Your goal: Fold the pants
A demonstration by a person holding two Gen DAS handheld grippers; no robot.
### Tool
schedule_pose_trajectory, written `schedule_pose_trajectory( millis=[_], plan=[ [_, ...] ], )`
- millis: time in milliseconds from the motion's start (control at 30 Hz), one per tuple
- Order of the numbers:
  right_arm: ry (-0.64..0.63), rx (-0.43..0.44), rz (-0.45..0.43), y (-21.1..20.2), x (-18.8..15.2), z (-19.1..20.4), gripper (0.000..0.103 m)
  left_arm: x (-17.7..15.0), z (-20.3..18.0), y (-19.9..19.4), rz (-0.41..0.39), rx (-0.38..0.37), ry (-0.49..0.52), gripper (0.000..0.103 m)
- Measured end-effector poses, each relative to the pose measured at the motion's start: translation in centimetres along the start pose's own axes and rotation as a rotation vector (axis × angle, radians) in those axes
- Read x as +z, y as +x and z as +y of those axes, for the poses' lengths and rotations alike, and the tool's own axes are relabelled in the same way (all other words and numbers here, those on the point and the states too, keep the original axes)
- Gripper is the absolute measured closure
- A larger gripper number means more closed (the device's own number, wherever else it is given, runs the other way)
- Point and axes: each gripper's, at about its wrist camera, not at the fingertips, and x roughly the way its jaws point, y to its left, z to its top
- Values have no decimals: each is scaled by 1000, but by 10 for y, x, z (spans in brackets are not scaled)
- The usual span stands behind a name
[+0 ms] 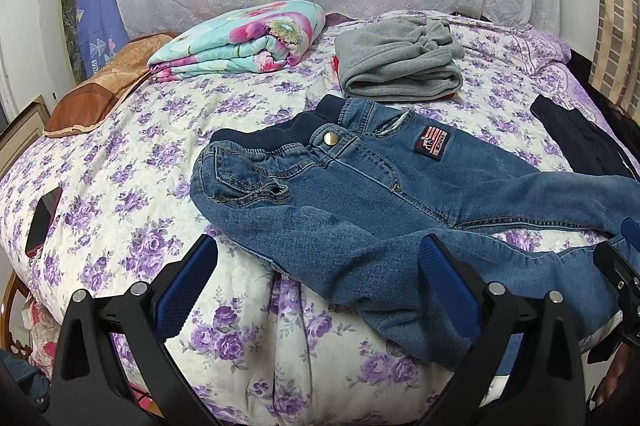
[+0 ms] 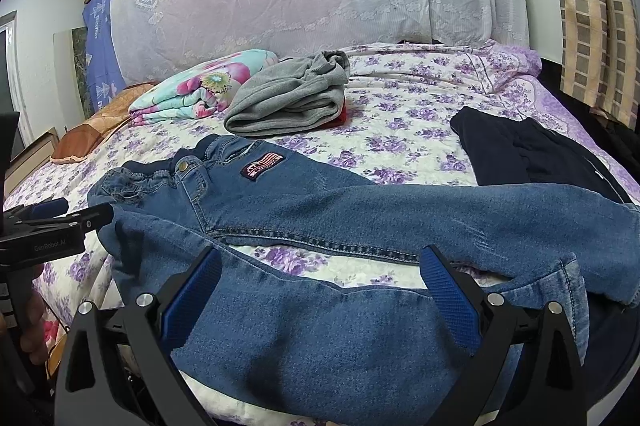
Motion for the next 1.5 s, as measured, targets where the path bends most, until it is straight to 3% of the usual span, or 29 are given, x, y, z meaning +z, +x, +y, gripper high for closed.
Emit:
schedule_pose_trajectory(
  millis=[1200, 1333, 1433, 1500],
  plan=[
    [2, 12, 28, 6, -3, -1, 3, -1, 6, 3, 13, 7, 3, 5],
    [1, 8, 38, 13, -1, -8, 3, 20, 28, 13, 25, 8, -1, 5],
    [-9, 12, 54, 23, 6, -12, 3, 39, 59, 26, 51, 57, -39, 5],
    [-40, 40, 63, 29, 17, -11, 3, 46, 88, 44, 113, 77, -82, 5]
  ],
)
